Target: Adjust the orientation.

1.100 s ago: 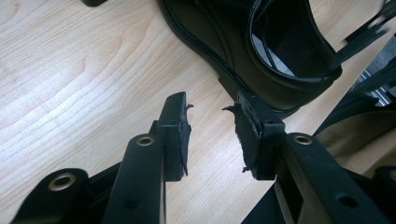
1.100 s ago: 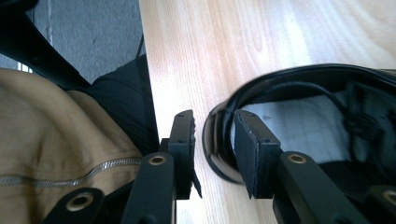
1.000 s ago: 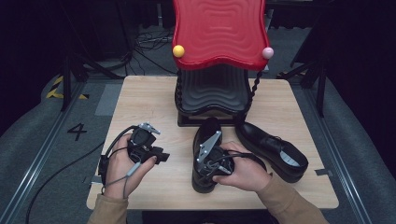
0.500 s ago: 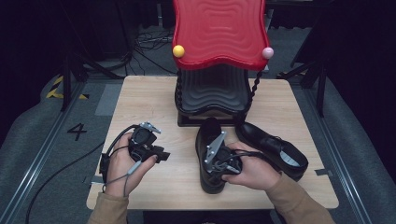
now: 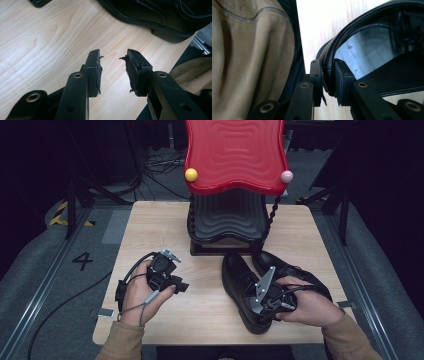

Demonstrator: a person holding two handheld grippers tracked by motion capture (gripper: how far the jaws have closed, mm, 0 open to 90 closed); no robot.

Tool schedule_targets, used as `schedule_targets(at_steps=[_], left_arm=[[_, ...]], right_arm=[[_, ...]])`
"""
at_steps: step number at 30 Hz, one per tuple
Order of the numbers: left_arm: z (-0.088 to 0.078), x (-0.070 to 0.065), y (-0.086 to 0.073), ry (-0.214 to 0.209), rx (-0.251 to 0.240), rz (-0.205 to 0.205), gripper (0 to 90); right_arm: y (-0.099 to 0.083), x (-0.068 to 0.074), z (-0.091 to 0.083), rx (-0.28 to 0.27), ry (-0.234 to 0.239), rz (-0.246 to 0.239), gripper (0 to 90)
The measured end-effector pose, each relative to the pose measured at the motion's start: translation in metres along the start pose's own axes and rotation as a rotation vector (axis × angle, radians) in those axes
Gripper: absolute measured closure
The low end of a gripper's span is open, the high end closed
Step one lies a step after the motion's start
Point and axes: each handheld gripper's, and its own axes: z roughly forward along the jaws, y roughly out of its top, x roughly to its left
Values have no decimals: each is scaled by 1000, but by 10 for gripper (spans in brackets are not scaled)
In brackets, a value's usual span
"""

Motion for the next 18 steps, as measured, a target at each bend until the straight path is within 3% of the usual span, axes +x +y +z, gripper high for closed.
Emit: schedule_targets(at_steps=[2,5,9,12,15,18], left_arm=[[0,0,1,-2,0,6,637],[-1,2,3,-8,-3,5,631],[0,4,6,-14,-8,11,622],[1,4,9,-17,-8,16,619],[3,4,13,-24,-9,27,616],[5,4,16,-30,-6,34,610]], right_arm=[[1,2,1,-10,-9,9,765],[-3,3,-5,-73,4,37,703],[-23,0,-21,-145,-45,94,666],[-32,-2,-27,-176,-55,114,663],[-51,-7,-38,-216,-117,179,640],[-73,-15,-49,-236,-197,296,651]])
